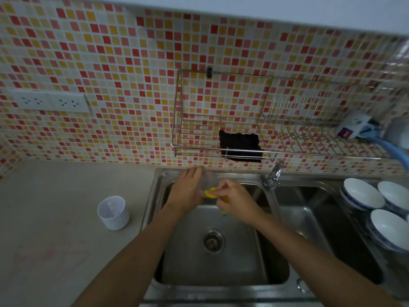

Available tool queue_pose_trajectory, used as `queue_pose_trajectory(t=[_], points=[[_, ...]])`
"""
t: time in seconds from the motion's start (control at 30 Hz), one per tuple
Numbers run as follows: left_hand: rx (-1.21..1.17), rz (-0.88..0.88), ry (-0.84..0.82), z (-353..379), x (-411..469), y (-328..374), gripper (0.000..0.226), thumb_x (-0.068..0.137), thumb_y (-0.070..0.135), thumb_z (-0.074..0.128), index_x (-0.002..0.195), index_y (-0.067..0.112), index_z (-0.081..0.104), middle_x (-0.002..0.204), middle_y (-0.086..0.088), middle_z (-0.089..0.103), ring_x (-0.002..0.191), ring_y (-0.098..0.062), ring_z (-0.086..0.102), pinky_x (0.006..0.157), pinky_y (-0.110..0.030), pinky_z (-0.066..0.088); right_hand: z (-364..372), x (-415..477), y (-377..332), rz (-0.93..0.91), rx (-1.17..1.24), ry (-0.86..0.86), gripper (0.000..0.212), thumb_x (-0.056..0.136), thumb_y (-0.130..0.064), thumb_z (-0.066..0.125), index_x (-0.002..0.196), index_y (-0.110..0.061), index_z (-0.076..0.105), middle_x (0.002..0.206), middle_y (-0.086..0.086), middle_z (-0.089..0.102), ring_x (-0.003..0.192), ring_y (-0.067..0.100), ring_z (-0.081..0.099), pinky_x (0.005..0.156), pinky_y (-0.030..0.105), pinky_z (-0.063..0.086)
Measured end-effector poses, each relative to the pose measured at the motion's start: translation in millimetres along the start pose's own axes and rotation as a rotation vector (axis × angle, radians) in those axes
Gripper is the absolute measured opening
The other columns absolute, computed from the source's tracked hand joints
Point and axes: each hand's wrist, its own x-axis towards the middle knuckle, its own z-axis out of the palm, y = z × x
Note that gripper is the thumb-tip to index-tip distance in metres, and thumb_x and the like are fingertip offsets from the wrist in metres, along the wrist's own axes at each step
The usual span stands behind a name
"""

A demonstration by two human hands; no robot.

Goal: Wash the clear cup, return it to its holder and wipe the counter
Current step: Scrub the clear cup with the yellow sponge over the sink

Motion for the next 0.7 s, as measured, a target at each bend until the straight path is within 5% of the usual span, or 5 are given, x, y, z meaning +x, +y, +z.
queue_pose_trajectory(t=[0.07,0.27,0.47,0.57,0.7], points=[[0.015,0.033,-0.026,6,3,6,0.067,0.07,0.04,0.075,0.124,0.022,0.042,0.127,0.003,0.051,0.115,-0.019,0.048,0.075,-0.027,0.045,0,-4,9,0.026,0.12,-0.017,0.032,0.085,-0.015,0.065,0.115,-0.022,0.069,0.1,-0.001,0.05,0.094,0.013,0.047,0.087,0.026,0.043],[-0.019,0.082,-0.047,24,14,26,0.063,0.074,0.024,0.068,0.131,0.012,0.042,0.134,-0.005,0.048,0.123,-0.024,0.043,0.092,-0.038,0.05,-6,5,61,-0.176,-0.264,0.038,0.026,0.082,-0.019,0.066,0.108,-0.023,0.071,0.107,0.0,0.053,0.103,0.017,0.042,0.081,0.028,0.048],[-0.152,-0.067,-0.139,46,10,21,0.055,0.072,0.023,0.066,0.123,0.018,0.046,0.125,-0.004,0.053,0.118,-0.023,0.046,0.092,-0.035,0.047,12,-4,70,0.04,0.286,-0.139,0.031,0.081,-0.013,0.067,0.111,-0.021,0.071,0.101,0.001,0.056,0.092,0.016,0.055,0.082,0.026,0.046],[-0.206,-0.096,-0.168,46,13,24,0.058,0.067,0.042,0.059,0.119,0.018,0.05,0.12,-0.002,0.056,0.114,-0.022,0.048,0.095,-0.036,0.045,10,-1,90,-0.182,0.013,-0.087,0.035,0.078,-0.017,0.071,0.111,-0.03,0.069,0.106,-0.003,0.056,0.099,0.015,0.047,0.084,0.022,0.04],[-0.291,-0.126,-0.228,46,18,24,0.069,0.054,0.046,0.063,0.118,0.025,0.048,0.117,0.007,0.057,0.105,-0.014,0.053,0.089,-0.035,0.049,14,1,100,-0.332,-0.156,0.01,0.027,0.078,-0.021,0.073,0.103,-0.027,0.069,0.107,-0.003,0.059,0.1,0.018,0.051,0.078,0.031,0.053]])
